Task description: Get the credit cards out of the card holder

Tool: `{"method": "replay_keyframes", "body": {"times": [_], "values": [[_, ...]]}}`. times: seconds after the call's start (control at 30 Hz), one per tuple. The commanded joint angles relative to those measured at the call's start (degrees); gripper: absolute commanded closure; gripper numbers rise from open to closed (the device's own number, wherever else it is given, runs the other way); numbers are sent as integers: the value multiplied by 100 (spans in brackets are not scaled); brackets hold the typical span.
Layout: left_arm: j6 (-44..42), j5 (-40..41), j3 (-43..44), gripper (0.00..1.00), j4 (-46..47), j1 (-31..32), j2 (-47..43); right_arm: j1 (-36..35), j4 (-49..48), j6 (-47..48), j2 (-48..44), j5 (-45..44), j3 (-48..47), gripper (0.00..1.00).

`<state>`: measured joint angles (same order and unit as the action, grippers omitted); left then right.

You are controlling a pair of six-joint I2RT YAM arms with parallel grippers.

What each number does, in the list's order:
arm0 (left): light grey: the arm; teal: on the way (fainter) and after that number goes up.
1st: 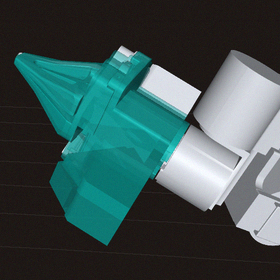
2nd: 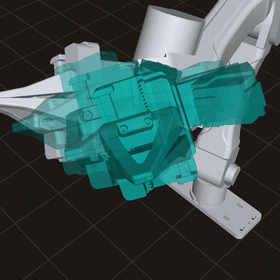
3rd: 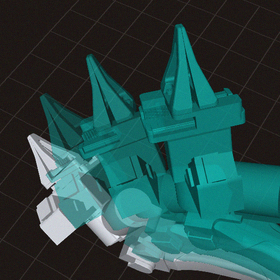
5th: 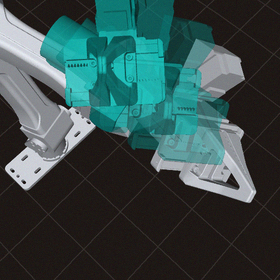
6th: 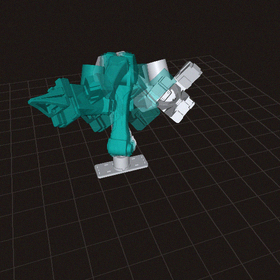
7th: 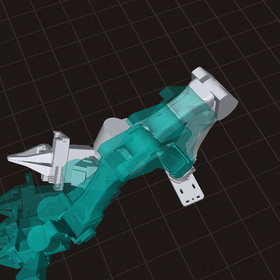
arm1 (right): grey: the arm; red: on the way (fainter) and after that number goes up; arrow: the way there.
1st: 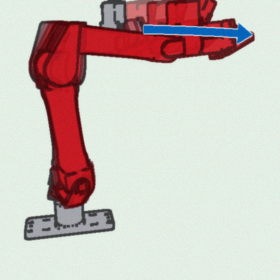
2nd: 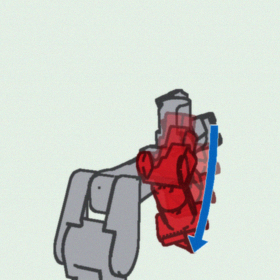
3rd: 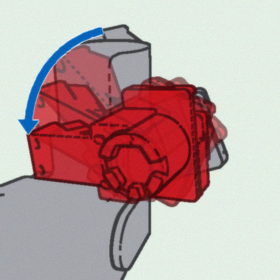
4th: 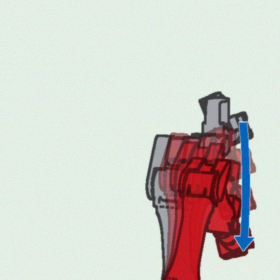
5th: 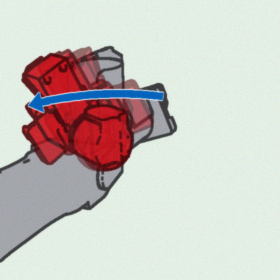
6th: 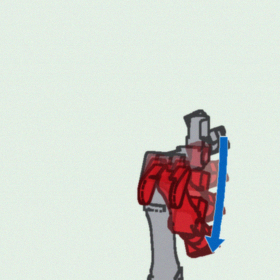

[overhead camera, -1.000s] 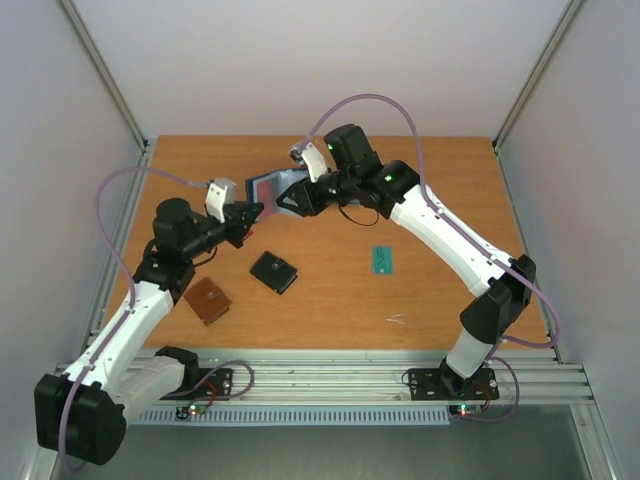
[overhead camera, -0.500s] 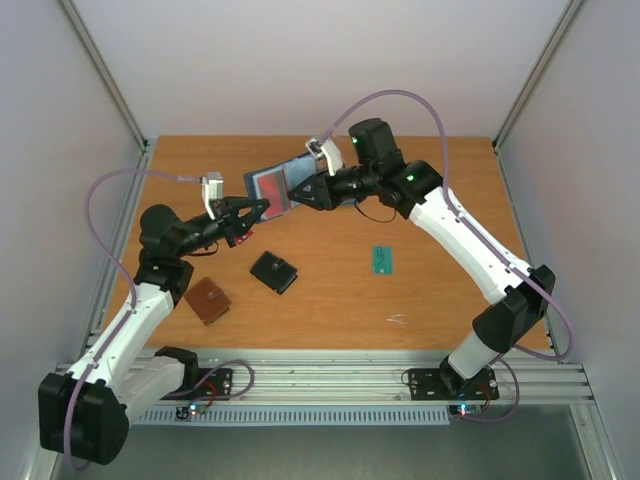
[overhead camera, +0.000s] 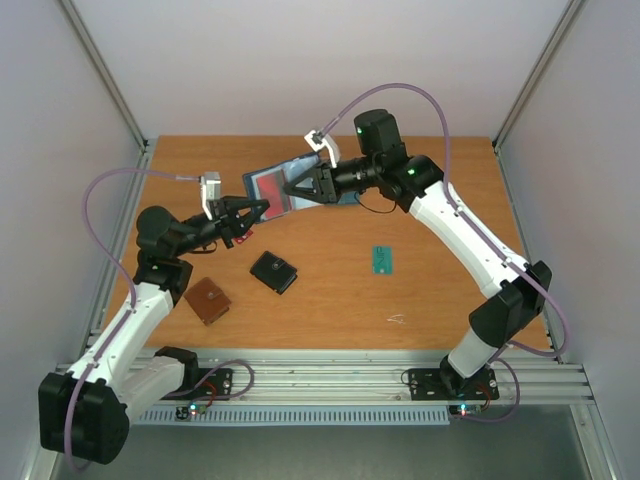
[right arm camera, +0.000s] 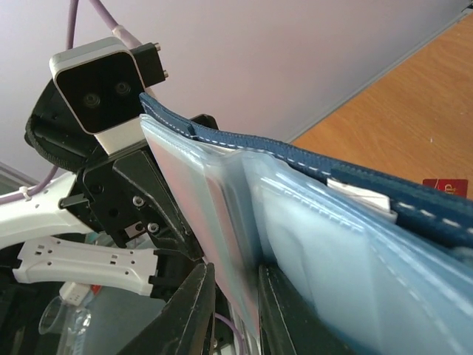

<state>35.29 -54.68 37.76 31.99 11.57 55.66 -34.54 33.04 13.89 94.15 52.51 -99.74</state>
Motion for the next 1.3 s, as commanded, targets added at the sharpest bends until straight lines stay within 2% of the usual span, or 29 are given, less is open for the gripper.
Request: {"method": "replay_keyframes", "body": {"times": [0.0, 0.1, 0.23, 0.37, 0.47, 0.53, 0.6, 0.63, 0.83, 0.9, 0.97, 1.2, 1.27], "values": [[-21, -300, 144, 100, 327, 117, 99, -325, -92, 137, 167, 523, -269, 81], [-100, -121, 153, 100, 116, 117, 55, -265, 345, 367, 46, -382, -301, 76], [-371, -10, 86, 100, -149, 117, -29, 165, 622, 248, -226, -1306, -99, 75], [-470, -77, 74, 100, -119, 117, -79, 705, 695, 139, -534, -1613, 239, 70], [-462, -94, 76, 100, -65, 112, -75, 870, 991, 387, -556, -1486, 247, 59], [-466, -111, 82, 100, -49, 117, -62, 873, 1050, 556, -571, -1231, 283, 43], [-454, -130, 94, 100, -50, 117, -45, 871, 881, 592, -596, -847, 375, 13], [-453, -131, 100, 100, -46, 117, -38, 871, 763, 578, -599, -501, 420, 3], [-431, -138, 109, 100, -73, 116, -27, 849, 217, 483, -538, 747, 562, 2], [-433, -109, 109, 100, -104, 117, -20, 844, 117, 413, -477, 1092, 541, 5], [-439, -79, 109, 100, -140, 123, -14, 814, 108, 373, -419, 1189, 490, 17], [-790, 308, 215, 100, -846, 131, -28, 782, 181, 249, -360, 668, 521, 98], [-852, 247, 219, 100, -843, 135, -47, 802, 141, 252, -386, 625, 577, 99]]}}
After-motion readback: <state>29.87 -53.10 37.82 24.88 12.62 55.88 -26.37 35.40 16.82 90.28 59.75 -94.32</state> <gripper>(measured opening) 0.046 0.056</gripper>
